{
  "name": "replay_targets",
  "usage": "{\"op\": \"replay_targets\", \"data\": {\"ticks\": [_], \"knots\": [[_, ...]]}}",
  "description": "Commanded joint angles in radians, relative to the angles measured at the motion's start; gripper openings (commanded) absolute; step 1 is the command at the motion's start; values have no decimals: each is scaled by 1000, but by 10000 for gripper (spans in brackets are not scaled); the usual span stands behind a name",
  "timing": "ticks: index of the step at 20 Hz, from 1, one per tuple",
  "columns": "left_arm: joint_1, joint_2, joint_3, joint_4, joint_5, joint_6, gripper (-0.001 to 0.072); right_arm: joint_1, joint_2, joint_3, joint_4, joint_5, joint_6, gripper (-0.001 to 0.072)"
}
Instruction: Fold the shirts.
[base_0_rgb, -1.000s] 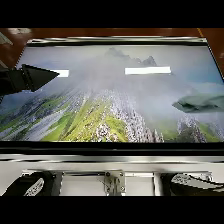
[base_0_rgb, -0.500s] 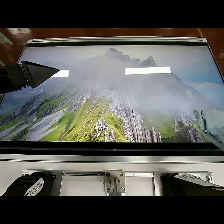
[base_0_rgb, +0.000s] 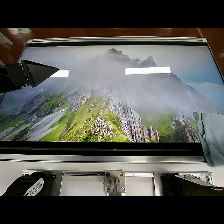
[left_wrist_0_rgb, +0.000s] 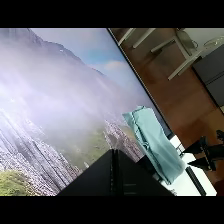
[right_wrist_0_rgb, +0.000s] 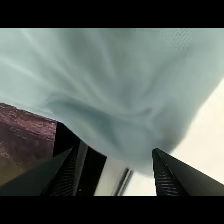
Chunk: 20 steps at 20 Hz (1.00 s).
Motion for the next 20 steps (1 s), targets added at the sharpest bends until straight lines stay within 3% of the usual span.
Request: {"op": "replay_targets", "data": {"ticks": [1, 4, 6, 7, 8, 10, 12, 13, 14, 15, 16, 20], "knots": [[0, -16, 0, 27, 3, 12, 39, -4, 24, 40, 14, 74, -6, 593], [-9, -60, 0, 140, 54, 13, 37, 18, 96, 157, 165, 45, -29, 593], [-40, -108, 0, 251, 121, 9, 36, 90, 140, 261, 313, -71, -46, 593], [-68, -139, 3, 350, 142, -10, 35, 159, 156, 307, 387, -138, -70, 593], [-105, -177, 13, 507, 138, -82, 35, 242, 167, 341, 425, -177, -94, 593], [-193, -263, 46, 879, 61, -287, 35, 474, 179, 365, 393, -179, -125, 593], [-278, -362, 106, 1112, -70, -357, 36, 747, 168, 357, 212, -121, -111, 594], [-305, -410, 142, 1152, -114, -357, 38, 880, 149, 349, 101, -102, -69, 594], [-319, -459, 176, 1150, -145, -357, 74, 986, 121, 346, 13, -92, 4, 595], [-323, -500, 204, 1137, -169, -357, 311, 1060, 94, 346, -24, -78, 48, 595], [-324, -539, 225, 1128, -198, -363, 687, 1121, 70, 346, -28, -60, 54, 595], [-324, -607, 235, 1129, -242, -354, 708, 1287, 30, 346, -31, -54, 53, 594]]}}
